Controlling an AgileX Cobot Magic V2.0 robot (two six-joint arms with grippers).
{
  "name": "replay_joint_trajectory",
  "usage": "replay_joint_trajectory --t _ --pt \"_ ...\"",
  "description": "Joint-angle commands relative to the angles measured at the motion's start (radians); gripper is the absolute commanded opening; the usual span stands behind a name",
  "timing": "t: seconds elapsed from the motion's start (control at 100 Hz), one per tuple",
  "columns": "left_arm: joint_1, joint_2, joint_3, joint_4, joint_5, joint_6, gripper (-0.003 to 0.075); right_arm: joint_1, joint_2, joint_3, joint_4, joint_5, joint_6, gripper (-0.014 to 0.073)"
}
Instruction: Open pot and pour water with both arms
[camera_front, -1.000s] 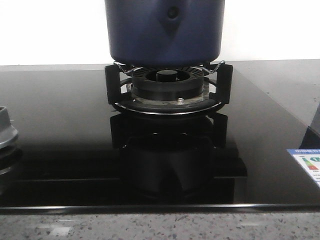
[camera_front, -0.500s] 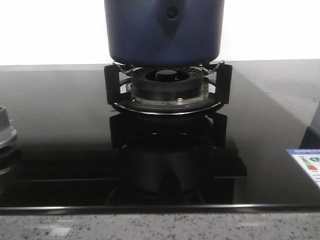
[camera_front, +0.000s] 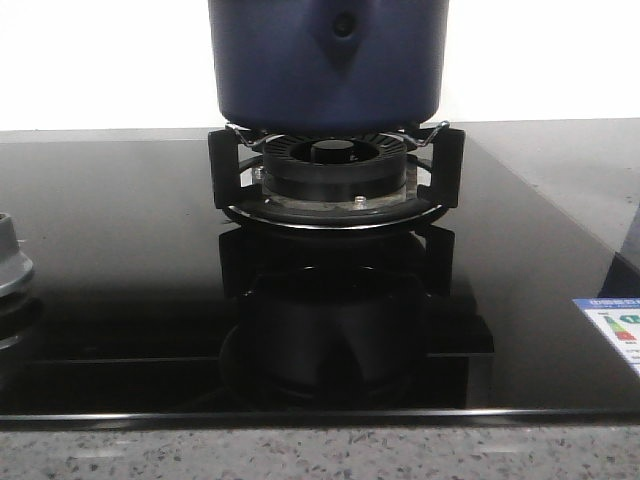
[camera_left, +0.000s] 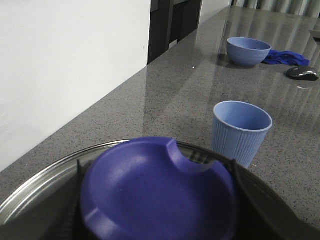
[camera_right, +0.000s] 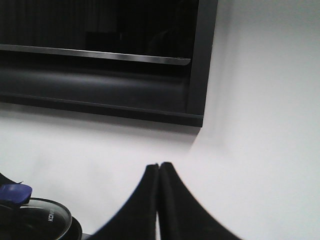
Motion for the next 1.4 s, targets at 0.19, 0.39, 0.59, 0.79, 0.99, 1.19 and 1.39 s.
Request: replay_joint_trajectory --t 0.19,0.39,0.59,0.79,0.99,1.19,1.39 --pt "-0.038 -0.013 -0.034 -0.127 -0.024 0.032 0.0240 0.001 0.005 -0.023 0.005 -0.006 -0.001 -0.0066" --pt "-0.038 0.005 -0.034 -0.140 -0.034 0.032 0.0240 0.001 0.005 -0.023 0.005 -0.006 -0.001 -0.0066" --pt "-0.038 0.005 -0.034 -0.126 -0.062 0.032 0.0246 0.001 0.005 -0.023 0.005 -0.006 -0.001 -0.0066" --pt "-0.038 0.003 -0.036 -0.128 -0.056 0.034 0.0557 0.001 0.005 -0.023 0.005 -0.006 -0.001 -0.0066" --pt "-0.025 -0.049 -0.036 -0.147 0.001 0.032 0.0602 0.001 0.005 -0.023 0.005 -0.006 -0.001 -0.0066" --pt "0.003 -0.163 -0.036 -0.134 0.033 0.032 0.0299 0.001 0.005 -0.023 0.005 0.004 -0.001 -0.0066" --pt "0.064 -0.347 0.014 0.023 0.024 -0.052 0.0056 0.001 0.005 -0.019 -0.053 -0.032 0.000 -0.0067"
